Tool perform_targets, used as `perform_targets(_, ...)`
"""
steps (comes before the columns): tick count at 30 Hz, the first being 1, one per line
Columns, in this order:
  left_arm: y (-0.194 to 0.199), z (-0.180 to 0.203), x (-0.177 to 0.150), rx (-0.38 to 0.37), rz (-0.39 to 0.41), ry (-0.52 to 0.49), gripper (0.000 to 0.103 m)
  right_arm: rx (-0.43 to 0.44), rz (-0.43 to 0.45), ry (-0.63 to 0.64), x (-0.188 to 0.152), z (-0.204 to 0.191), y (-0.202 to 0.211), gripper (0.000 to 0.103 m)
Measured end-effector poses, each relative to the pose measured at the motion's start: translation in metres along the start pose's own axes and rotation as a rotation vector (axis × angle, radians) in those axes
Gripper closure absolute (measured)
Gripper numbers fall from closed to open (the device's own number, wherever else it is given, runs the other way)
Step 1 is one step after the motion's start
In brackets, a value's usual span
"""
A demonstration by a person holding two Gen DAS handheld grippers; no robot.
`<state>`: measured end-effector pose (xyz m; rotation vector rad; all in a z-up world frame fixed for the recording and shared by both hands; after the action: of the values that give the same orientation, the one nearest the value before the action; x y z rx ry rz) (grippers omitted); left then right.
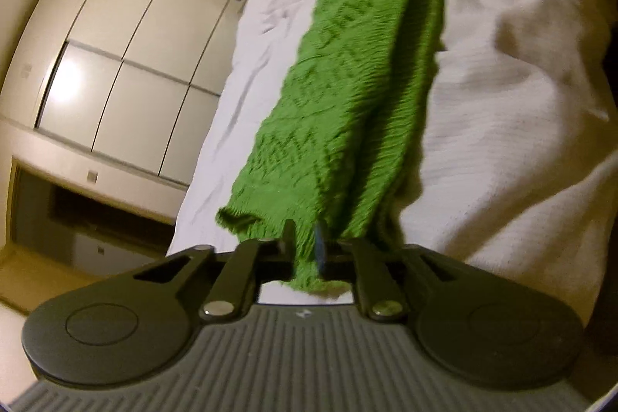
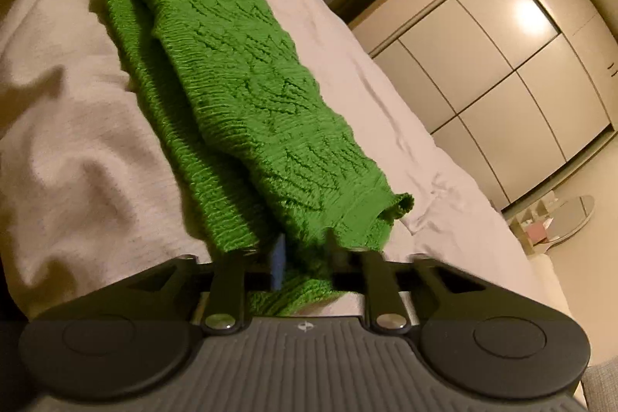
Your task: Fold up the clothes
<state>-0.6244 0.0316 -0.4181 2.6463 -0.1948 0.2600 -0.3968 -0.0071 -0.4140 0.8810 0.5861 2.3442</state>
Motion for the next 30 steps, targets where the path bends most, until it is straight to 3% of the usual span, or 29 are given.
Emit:
perform_targets(2, -0.008, 0.002, 0.003, 0.007, -0.006, -0.029, 0.079, -0.001, 0.002, 0.008, -0.001, -0.001, -0.001, 0.065)
perform_targets(5, -0.017, 0.005, 0.007, -0.016, -0.009, -0.067, 0.075, -0.006, 0.005, 0.029, -0.003, -0.003, -0.002, 0.061)
perform_targets(9, -0.027, 0.015, 0.005, 0.015, -0.003, -0.146, 0.071, -0.016, 0.012, 0.069, -0.002, -0.006, -0.008, 0.056)
perform_targets(10, -0.030, 0.015, 0.005, 0.014, -0.002, -0.149, 0.073, -0.016, 0.014, 0.078, -0.002, -0.007, -0.009, 0.056)
perform_targets(12, -0.034, 0.013, 0.005, -0.007, -0.005, -0.146, 0.091, -0.016, 0.019, 0.096, 0.000, -0.009, -0.013, 0.058)
perform_targets(13, -0.034, 0.012, 0.005, -0.012, -0.003, -0.142, 0.093, -0.017, 0.022, 0.105, 0.001, -0.010, -0.014, 0.072)
perform_targets(14, -0.032, 0.011, 0.005, -0.004, 0.008, -0.133, 0.093, -0.017, 0.026, 0.114, 0.002, -0.011, -0.016, 0.098)
perform_targets(15, -0.029, 0.010, 0.004, 0.005, 0.019, -0.124, 0.093, -0.034, 0.026, 0.119, 0.003, -0.012, -0.017, 0.101)
perform_targets(19, -0.013, 0.001, -0.002, 0.009, 0.045, -0.052, 0.094, -0.073, 0.057, 0.045, 0.003, 0.000, -0.005, 0.101)
perform_targets(25, -0.009, 0.021, -0.007, -0.010, 0.031, -0.076, 0.094, -0.037, 0.034, 0.031, -0.005, -0.009, 0.004, 0.101)
perform_targets(30, -0.011, 0.024, -0.006, -0.039, -0.004, -0.012, 0.093, 0.001, -0.011, 0.050, -0.008, -0.023, -0.001, 0.093)
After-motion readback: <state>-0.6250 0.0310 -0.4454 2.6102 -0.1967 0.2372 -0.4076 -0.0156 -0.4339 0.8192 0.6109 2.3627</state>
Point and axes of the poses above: each gripper's, at about its wrist camera, not at the fingertips, and y roughly against the way its jaws point, z to its right, x to its top, the point moved 3 cm from there along -y, roughly the way its jaws point, and after that the axes turned 9 degrees about -z, right-handed, at the moved point
